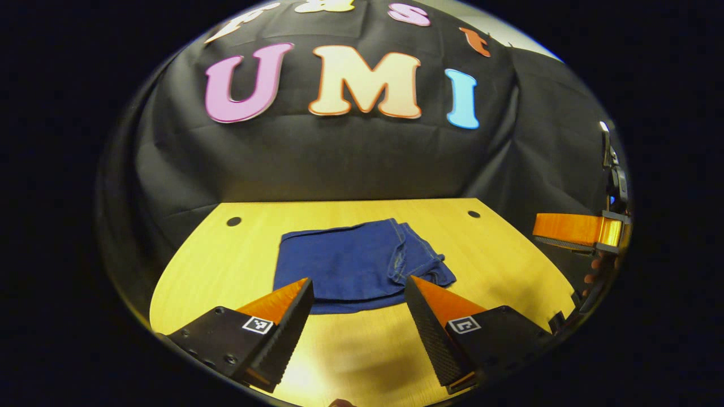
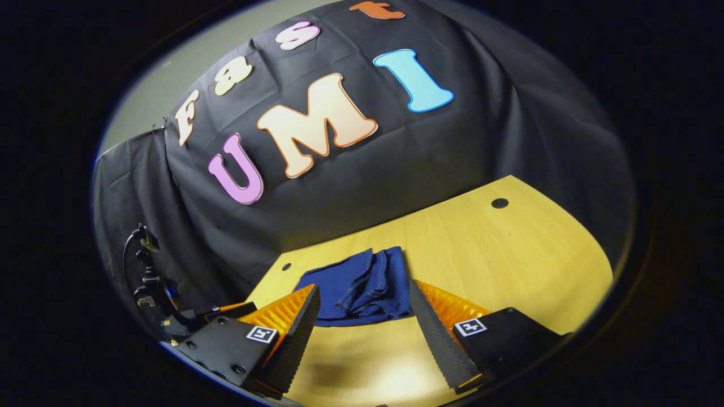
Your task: Grasp the waist and the cuffs of the jeans and fold them to make the two legs overlap; first hold the waist and fold one-third of the jeans toward the cuffs, then hold the cuffs and fold the remaining one-third in the same direction to finish folding.
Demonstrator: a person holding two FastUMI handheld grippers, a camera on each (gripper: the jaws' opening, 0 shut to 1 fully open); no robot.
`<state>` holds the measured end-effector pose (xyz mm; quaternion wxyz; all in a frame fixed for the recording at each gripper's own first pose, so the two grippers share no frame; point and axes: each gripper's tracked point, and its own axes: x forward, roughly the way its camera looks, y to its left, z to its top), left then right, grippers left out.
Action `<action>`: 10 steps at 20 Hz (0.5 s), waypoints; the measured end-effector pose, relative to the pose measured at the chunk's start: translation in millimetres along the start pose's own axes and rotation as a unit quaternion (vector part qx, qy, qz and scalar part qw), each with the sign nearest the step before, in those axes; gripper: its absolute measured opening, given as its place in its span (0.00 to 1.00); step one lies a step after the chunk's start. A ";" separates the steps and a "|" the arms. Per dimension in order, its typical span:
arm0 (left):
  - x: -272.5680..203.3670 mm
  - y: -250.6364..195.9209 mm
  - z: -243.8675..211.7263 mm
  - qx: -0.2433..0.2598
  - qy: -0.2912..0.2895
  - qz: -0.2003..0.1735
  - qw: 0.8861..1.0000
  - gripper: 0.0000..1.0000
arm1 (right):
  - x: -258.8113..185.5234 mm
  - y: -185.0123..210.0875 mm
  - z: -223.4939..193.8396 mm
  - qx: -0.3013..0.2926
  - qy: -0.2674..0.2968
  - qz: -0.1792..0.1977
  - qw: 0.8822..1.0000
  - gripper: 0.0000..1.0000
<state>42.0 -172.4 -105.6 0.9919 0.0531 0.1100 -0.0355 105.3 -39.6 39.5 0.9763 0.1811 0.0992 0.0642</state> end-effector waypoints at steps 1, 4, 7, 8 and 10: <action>-1.8 0.1 -1.6 -0.010 -0.001 -0.005 1.000 0.95 | -1.6 6.0 2.3 -0.004 -0.014 0.001 1.000 0.98; -6.5 0.2 -13.4 -0.023 0.015 -0.025 0.999 0.95 | -4.7 14.9 4.8 -0.019 -0.034 -0.001 0.999 0.98; -6.4 -1.8 -16.6 -0.028 0.018 -0.040 0.999 0.96 | -9.7 12.8 2.6 -0.024 -0.035 -0.017 0.999 0.98; -5.7 -2.3 -18.7 -0.026 0.023 -0.044 0.998 0.96 | -11.6 12.3 0.9 -0.023 -0.036 -0.021 0.999 0.98; -3.5 -1.7 -20.7 -0.021 0.025 -0.052 0.998 0.96 | -14.7 13.3 -2.2 -0.018 -0.036 -0.027 0.999 0.92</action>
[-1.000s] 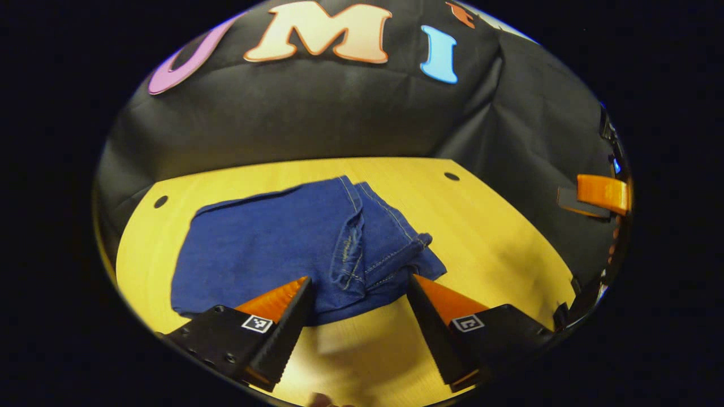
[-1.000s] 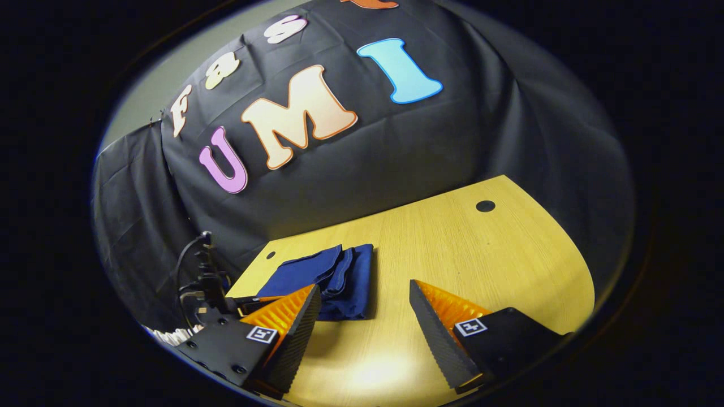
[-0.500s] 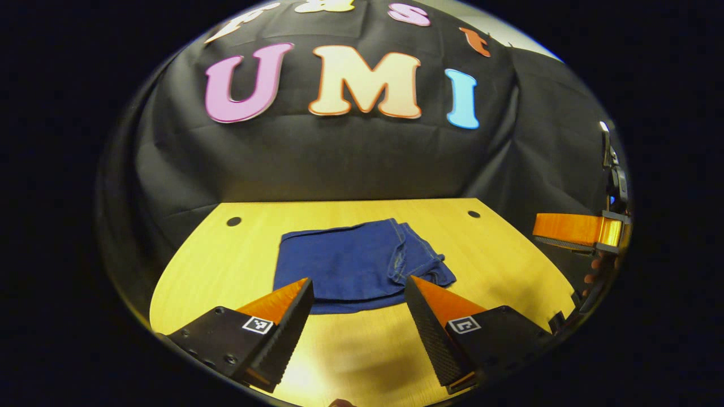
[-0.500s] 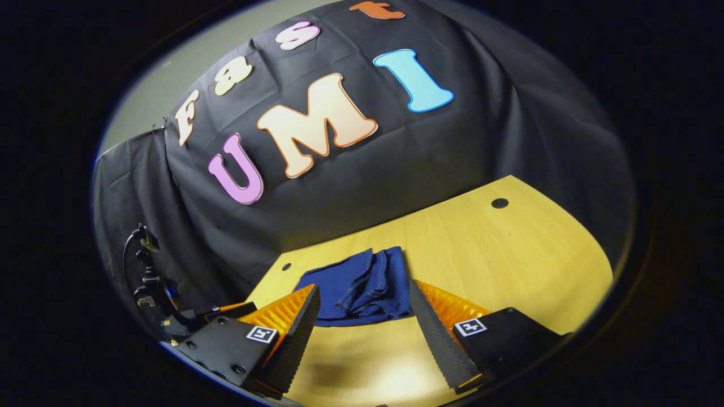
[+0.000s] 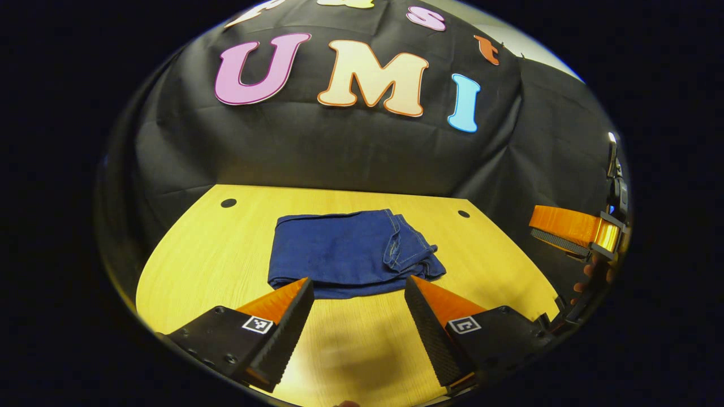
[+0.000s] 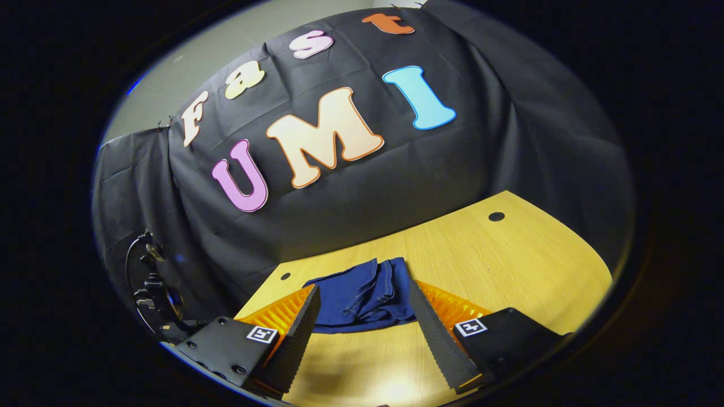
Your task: Grasp the waist and the cuffs of the jeans and fold them to make the two legs overlap; first hold the waist and fold one-third of the jeans toward the cuffs, then hold the cuffs and fold the remaining one-third in the same direction to finish folding.
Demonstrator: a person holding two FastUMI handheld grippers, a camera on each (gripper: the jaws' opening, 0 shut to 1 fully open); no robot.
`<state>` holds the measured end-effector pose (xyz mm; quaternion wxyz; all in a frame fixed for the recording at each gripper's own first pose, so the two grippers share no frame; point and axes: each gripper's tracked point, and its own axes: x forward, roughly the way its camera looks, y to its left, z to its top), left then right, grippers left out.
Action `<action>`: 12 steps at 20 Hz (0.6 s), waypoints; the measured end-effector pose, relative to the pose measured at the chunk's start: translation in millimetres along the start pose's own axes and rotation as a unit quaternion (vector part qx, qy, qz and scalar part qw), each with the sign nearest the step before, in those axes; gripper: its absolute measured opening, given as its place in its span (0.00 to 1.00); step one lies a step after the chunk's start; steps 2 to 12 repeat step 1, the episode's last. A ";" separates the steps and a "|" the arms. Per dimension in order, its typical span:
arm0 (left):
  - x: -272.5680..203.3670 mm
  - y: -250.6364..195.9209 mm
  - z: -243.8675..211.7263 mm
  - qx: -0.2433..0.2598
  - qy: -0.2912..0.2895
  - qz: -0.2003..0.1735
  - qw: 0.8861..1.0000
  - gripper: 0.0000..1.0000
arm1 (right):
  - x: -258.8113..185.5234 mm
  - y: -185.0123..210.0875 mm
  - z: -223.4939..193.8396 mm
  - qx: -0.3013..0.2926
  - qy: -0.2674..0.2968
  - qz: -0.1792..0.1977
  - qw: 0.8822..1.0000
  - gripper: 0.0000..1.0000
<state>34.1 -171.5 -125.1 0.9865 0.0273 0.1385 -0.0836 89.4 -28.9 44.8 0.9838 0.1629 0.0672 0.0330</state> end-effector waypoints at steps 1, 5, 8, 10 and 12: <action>0.3 -1.5 -0.4 0.004 0.002 -0.005 1.000 0.96 | -1.0 0.8 -0.8 0.001 0.000 -0.003 1.000 0.92; 0.3 -1.5 -0.4 0.004 0.002 -0.005 1.000 0.96 | -1.0 0.8 -0.8 0.001 0.000 -0.003 1.000 0.92; 0.3 -1.5 -0.4 0.004 0.002 -0.005 1.000 0.96 | -1.0 0.8 -0.8 0.001 0.000 -0.003 1.000 0.92; 0.3 -1.5 -0.4 0.004 0.002 -0.005 1.000 0.96 | -1.0 0.8 -0.8 0.001 0.000 -0.003 1.000 0.92; 0.3 -1.5 -0.4 0.004 0.002 -0.005 1.000 0.96 | -1.0 0.8 -0.8 0.001 0.000 -0.003 1.000 0.92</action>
